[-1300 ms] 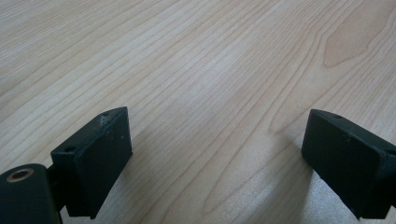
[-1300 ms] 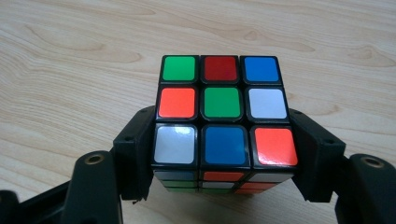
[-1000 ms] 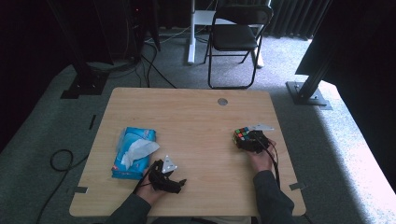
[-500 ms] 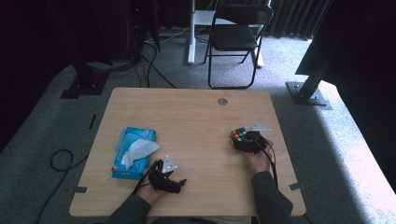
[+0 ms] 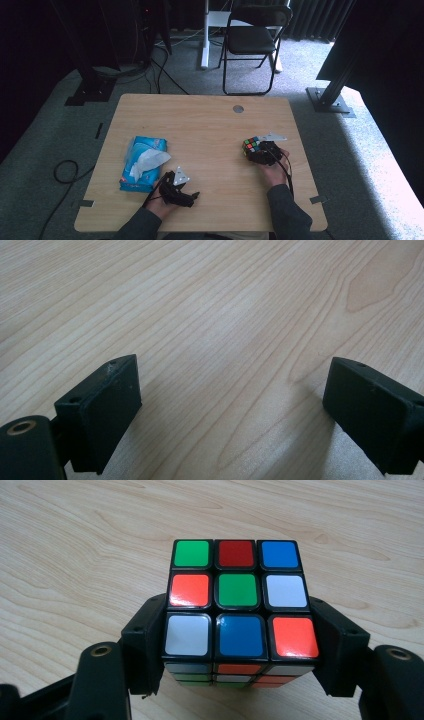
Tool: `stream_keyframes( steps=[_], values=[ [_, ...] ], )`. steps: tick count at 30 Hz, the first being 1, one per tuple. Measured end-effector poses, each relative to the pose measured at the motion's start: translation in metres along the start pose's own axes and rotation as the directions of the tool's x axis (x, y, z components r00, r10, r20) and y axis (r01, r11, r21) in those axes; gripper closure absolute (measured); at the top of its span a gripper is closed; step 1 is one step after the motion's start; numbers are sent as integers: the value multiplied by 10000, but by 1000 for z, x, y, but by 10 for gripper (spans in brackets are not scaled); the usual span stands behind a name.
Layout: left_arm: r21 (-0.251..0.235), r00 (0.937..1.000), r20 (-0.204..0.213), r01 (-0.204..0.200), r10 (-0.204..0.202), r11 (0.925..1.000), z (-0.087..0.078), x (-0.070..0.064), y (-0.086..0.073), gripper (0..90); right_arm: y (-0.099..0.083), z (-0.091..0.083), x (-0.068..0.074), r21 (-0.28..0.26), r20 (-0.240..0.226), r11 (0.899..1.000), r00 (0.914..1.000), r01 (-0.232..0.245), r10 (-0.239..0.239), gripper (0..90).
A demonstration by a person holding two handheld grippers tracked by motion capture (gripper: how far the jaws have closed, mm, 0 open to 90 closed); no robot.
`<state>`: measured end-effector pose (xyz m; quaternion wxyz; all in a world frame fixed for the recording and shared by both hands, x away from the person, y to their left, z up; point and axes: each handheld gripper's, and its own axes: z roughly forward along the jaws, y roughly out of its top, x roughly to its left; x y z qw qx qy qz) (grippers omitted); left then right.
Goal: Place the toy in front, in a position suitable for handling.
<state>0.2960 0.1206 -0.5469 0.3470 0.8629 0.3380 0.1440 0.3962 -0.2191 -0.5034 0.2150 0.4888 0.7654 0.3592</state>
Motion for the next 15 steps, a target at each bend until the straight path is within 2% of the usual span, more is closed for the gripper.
stream_keyframes(
  steps=[15],
  values=[
    [0,10000,-1,-1,1,10000,0,0,0,88,3,0,12,-22,-253,9996,9993,267,-268,339]
  ],
)
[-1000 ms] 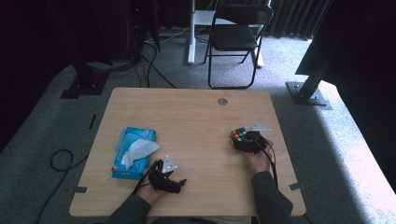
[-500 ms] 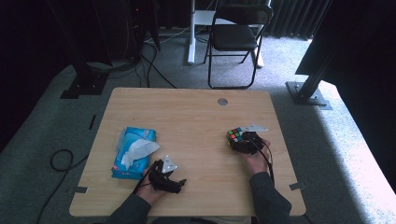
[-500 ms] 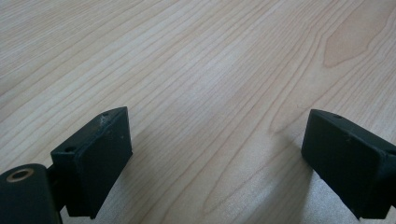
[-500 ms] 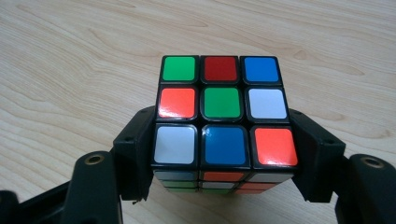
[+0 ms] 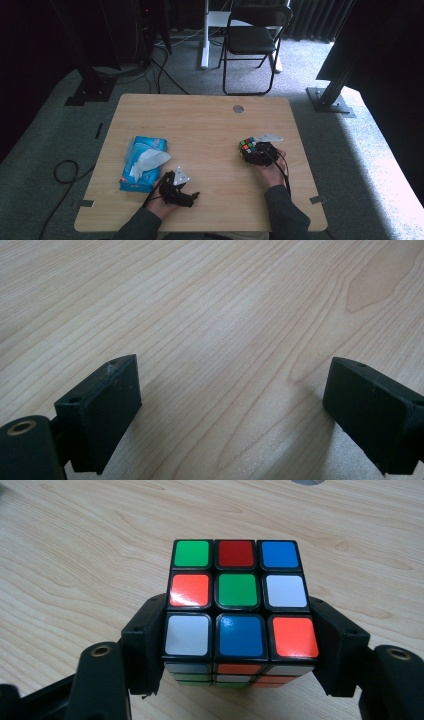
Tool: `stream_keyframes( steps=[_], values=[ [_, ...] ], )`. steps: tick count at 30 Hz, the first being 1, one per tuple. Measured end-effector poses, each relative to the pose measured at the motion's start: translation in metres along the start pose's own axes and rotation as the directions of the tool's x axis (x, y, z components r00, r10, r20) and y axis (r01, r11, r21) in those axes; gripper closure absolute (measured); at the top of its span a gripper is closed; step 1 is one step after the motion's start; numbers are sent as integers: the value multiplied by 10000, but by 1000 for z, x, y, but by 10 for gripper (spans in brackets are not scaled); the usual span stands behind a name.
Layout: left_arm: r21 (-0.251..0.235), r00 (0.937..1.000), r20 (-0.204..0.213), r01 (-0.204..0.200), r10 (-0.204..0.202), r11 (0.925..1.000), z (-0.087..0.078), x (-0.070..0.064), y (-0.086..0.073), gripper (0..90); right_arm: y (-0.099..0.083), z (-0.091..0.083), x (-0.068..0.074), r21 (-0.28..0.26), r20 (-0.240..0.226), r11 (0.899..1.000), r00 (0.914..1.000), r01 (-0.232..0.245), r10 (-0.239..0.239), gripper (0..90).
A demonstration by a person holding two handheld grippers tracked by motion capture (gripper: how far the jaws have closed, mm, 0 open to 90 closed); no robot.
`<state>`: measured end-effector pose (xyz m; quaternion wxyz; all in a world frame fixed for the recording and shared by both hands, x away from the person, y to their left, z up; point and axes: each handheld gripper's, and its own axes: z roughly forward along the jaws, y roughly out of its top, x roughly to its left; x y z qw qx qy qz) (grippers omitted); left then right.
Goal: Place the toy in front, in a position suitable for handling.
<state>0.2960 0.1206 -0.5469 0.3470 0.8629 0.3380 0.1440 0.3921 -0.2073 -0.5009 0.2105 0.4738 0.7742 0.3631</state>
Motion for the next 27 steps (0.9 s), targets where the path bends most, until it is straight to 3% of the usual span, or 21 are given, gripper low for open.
stream_keyframes(
  steps=[27],
  values=[
    [6,10000,-9,-11,11,10000,0,0,0,88,4,4,24,121,-690,9976,9953,682,-672,339]
  ],
)
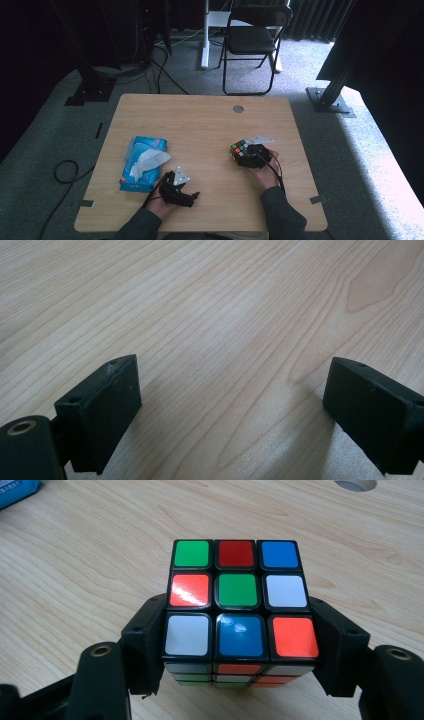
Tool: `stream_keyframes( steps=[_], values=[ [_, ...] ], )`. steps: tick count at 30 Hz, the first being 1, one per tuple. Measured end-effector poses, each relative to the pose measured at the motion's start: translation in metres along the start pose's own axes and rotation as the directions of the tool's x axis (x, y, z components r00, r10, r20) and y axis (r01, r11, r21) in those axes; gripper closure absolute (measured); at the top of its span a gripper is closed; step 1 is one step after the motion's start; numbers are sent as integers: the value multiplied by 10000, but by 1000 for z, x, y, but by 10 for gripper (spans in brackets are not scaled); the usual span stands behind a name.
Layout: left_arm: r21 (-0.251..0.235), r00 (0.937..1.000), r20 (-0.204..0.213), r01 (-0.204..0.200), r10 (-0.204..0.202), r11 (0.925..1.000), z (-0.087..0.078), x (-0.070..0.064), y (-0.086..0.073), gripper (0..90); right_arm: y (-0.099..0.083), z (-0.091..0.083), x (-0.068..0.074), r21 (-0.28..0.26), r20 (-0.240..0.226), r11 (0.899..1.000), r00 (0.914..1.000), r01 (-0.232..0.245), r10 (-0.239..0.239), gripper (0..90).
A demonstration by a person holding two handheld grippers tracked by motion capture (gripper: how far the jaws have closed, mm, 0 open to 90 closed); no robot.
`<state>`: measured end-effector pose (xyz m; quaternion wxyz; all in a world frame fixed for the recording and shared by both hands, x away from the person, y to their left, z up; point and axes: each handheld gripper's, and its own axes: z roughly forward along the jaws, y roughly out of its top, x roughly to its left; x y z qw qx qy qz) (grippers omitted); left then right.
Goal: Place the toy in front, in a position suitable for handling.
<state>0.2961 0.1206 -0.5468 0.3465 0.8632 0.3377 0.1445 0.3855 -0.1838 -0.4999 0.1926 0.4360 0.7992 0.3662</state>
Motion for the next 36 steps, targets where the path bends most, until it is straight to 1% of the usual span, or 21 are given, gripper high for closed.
stream_keyframes(
  steps=[13,14,20,30,36],
  values=[
    [-26,10000,-2,24,-24,10000,0,0,0,88,2,3,9,52,-184,9998,9997,187,-186,339],
    [-24,10000,2,23,-23,10000,0,0,0,89,2,4,10,31,-224,9997,9994,262,-261,339],
    [5,10000,2,6,-6,10000,0,0,0,88,3,6,14,34,-338,9997,9991,258,-257,339],
    [4,10000,0,20,-20,10000,0,0,0,88,5,10,24,50,-467,9988,9977,485,-482,339],
    [-12,10000,4,28,-28,10000,0,0,0,88,5,11,27,39,-565,9986,9971,519,-516,339]
  ],
)
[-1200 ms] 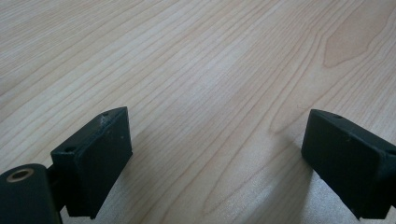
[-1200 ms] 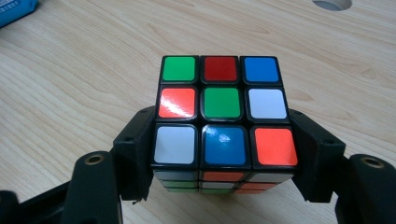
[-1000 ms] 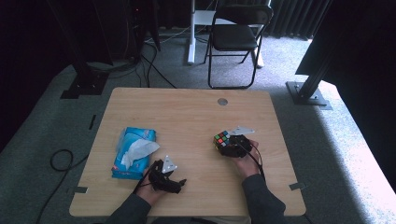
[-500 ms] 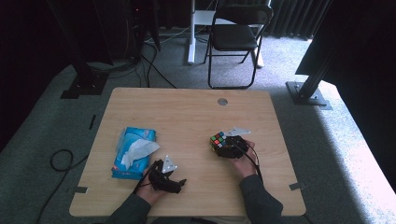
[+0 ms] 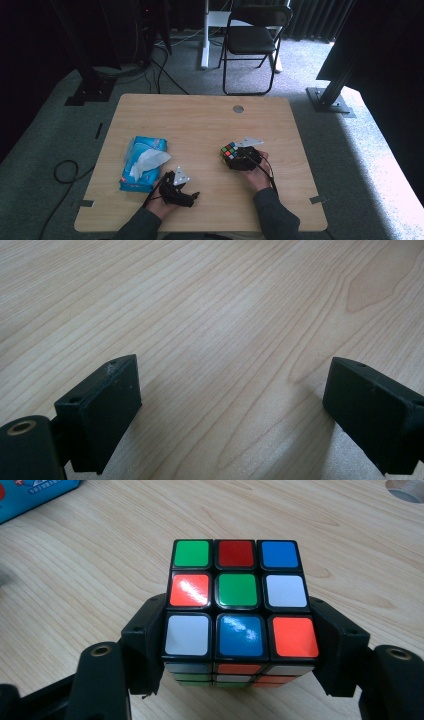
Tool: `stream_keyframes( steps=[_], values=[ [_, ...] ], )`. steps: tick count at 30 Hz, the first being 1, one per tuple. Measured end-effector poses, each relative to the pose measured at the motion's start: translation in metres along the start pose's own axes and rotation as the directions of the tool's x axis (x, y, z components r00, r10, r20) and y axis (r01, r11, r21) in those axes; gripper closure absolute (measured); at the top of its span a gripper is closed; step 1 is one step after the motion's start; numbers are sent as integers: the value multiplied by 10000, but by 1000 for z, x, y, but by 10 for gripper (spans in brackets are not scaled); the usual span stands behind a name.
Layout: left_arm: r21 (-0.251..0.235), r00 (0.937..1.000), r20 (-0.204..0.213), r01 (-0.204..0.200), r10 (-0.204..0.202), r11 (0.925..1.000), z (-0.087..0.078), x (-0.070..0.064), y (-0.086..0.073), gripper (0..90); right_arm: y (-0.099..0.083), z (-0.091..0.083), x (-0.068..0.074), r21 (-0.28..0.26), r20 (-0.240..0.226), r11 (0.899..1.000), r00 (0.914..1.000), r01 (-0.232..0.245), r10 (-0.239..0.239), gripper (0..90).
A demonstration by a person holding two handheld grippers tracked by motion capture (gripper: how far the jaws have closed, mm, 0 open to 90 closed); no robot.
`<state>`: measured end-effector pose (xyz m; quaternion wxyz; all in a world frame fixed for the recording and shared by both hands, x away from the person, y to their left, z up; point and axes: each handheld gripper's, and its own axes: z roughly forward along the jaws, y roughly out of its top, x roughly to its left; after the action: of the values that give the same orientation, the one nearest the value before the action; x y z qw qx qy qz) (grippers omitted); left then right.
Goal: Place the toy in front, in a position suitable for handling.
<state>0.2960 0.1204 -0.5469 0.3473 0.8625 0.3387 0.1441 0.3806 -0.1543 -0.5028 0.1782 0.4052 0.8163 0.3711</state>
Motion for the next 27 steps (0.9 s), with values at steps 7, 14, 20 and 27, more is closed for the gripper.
stream_keyframes(
  steps=[7,14,20,27],
  values=[
    [8,10000,-1,-5,5,10000,0,0,0,88,1,2,5,-24,-120,10000,9999,82,-82,339],
    [11,10000,-4,-4,4,10000,0,0,0,88,3,4,12,-12,-269,9998,9994,208,-208,339],
    [8,10000,-5,-6,6,10000,0,0,0,88,3,6,17,38,-362,9994,9988,333,-332,339],
    [1,10000,-4,-3,3,10000,0,0,0,88,4,9,23,108,-492,9988,9977,476,-470,339]
  ],
)
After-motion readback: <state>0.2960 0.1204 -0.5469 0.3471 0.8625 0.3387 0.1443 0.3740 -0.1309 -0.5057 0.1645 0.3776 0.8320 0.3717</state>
